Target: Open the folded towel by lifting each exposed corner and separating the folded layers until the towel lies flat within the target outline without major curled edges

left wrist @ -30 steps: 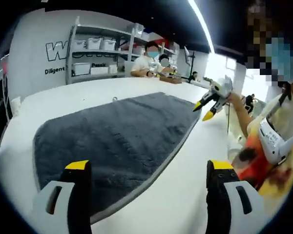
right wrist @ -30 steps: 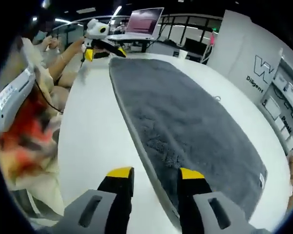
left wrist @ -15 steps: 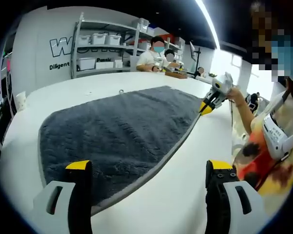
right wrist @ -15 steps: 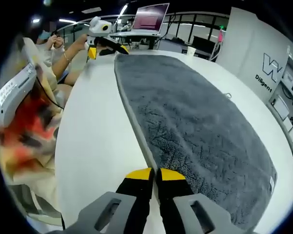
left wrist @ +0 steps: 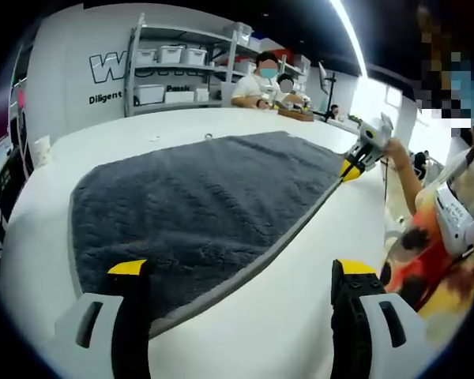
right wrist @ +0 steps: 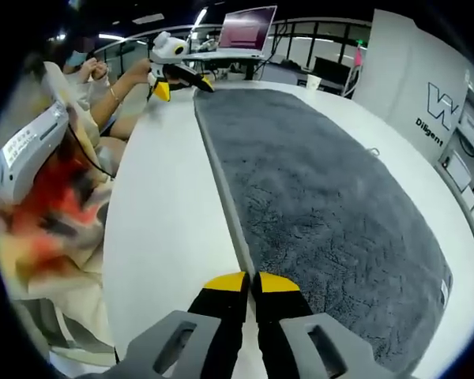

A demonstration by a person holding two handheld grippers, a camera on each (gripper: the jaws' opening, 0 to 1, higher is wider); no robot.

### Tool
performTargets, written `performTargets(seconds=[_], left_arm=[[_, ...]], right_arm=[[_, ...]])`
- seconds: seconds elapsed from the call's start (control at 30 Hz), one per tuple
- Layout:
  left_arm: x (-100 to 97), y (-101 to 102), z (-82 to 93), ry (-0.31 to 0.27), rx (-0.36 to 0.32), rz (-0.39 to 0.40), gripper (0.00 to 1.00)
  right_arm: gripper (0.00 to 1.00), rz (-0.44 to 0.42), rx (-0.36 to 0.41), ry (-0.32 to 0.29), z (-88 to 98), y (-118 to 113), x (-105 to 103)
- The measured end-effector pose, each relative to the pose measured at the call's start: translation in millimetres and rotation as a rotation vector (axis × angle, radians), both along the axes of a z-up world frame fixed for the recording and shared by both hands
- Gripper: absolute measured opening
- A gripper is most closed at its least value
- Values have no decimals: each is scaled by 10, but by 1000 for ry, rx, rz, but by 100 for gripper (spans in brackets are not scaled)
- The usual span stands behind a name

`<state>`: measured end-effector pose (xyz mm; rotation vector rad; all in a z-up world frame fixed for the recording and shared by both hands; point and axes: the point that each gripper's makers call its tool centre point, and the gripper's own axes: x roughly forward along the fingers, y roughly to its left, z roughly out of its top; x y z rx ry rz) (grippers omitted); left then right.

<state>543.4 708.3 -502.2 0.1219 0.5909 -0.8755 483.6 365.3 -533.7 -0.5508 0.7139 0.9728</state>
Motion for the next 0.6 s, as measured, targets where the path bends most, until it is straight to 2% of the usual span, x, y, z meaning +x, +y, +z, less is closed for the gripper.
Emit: performTargets(seconds=[0.33, 0.47, 0.57, 0.6], left_arm=[[26, 43, 9, -8, -9, 37, 91], [130, 118, 82, -29, -33, 94, 91], [226, 178, 133, -43, -58, 134, 91], [244, 187, 135, -46, -58, 142, 91]], right_arm=[[0, -7, -5, -8, 14, -16, -15], [9, -60, 7, -40, 91, -101, 40], [16, -175, 123, -66, 253, -225, 145], [18, -197, 138, -70, 273, -262, 166]])
